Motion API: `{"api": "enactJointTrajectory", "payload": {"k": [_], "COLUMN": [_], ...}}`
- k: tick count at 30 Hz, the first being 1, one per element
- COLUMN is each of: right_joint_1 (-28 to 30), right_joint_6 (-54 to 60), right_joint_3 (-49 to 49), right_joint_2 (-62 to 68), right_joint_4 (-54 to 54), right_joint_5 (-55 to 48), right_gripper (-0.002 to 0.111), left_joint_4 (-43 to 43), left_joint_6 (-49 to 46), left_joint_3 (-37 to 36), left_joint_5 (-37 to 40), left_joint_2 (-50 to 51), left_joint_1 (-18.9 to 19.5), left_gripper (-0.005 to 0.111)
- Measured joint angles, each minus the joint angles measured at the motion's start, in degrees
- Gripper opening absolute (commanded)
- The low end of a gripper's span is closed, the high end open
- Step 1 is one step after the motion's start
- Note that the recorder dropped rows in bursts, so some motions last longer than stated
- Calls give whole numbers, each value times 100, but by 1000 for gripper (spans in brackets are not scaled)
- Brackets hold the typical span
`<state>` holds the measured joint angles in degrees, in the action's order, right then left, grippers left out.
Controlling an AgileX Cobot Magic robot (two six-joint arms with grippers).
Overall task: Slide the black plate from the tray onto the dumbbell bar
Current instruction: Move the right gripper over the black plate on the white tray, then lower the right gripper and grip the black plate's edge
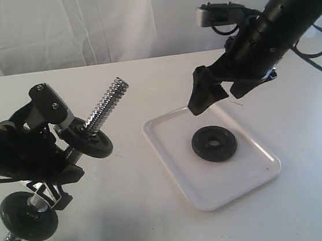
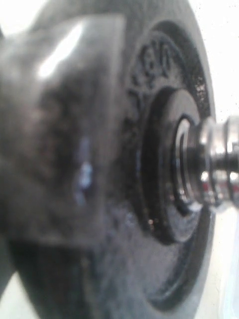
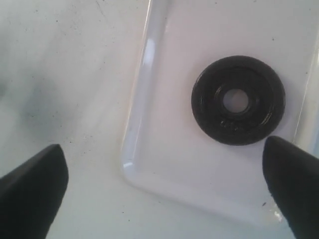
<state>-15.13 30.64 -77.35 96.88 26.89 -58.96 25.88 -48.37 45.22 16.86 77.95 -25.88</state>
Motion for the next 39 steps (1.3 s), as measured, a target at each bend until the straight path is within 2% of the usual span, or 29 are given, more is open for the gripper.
{"api": "enactJointTrajectory", "payload": {"k": [12,39], "right_joint_1": [-589,-659], "right_joint_6": [-260,-363], "right_joint_3": [-375,-621], "right_joint_2": [979,2398], "right_joint_4": [-1788,-1959], "right_joint_5": [522,1336], "right_gripper": [105,105], "left_joint_4": [0,0], "left_joint_6": [14,26], "left_joint_3": [0,0], "left_joint_5": [0,0], "left_joint_2": [0,0], "left_joint_1": [0,0], "left_gripper": [0,0]}}
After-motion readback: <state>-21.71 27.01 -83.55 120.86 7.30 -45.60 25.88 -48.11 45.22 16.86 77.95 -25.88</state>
